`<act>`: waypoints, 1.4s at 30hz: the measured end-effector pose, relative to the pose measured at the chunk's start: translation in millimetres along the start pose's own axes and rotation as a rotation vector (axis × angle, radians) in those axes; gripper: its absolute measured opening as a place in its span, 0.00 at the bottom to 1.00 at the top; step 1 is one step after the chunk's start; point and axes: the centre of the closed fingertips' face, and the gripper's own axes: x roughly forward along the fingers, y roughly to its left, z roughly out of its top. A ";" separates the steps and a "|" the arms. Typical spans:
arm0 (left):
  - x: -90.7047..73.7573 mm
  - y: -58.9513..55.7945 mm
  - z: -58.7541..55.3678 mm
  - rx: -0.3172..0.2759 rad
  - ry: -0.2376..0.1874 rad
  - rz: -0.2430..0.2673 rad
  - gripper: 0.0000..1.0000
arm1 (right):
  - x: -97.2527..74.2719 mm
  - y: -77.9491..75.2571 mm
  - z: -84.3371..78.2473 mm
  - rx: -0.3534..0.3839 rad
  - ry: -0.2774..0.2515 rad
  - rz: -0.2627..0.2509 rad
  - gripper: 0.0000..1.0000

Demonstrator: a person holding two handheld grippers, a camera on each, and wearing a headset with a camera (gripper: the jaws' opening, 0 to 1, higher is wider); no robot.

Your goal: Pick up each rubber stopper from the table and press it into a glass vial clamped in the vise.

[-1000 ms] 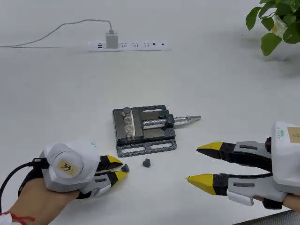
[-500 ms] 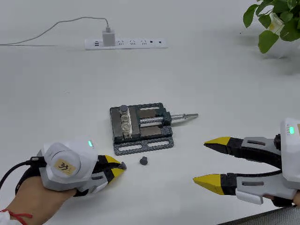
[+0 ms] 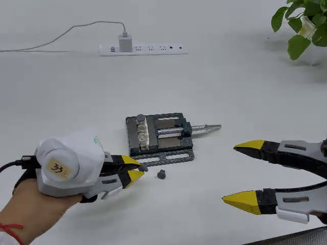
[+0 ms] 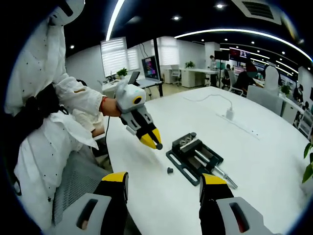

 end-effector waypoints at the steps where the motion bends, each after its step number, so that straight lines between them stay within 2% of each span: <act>1: -5.0 -2.3 8.7 0.011 -0.016 -0.004 0.04 | -2.1 1.2 4.0 -0.007 -0.006 0.006 0.56; 5: -20.6 -11.0 36.2 0.045 -0.060 -0.016 0.04 | -8.3 5.7 17.4 -0.037 -0.021 0.026 0.57; 11: -41.5 -30.8 75.6 0.099 -0.116 -0.052 0.04 | -19.1 16.6 44.4 -0.108 -0.051 0.071 0.57; 13: -45.8 -35.8 84.7 0.117 -0.124 -0.061 0.04 | -21.9 19.5 51.9 -0.132 -0.060 0.083 0.56; 16: -52.9 -46.8 104.3 0.149 -0.152 -0.088 0.04 | -27.3 26.2 66.4 -0.166 -0.075 0.106 0.53; 19: -56.8 -55.0 117.0 0.170 -0.166 -0.105 0.04 | -30.6 31.8 77.8 -0.197 -0.084 0.123 0.51; 28: -65.4 -75.3 145.1 0.206 -0.200 -0.149 0.04 | -33.5 46.9 105.9 -0.285 -0.107 0.166 0.40; 34: -68.0 -86.6 159.9 0.241 -0.204 -0.164 0.04 | -31.6 55.5 112.2 -0.321 -0.104 0.200 0.34; 42: -69.0 -98.4 166.9 0.266 -0.203 -0.189 0.04 | -29.8 60.7 114.7 -0.356 -0.100 0.224 0.23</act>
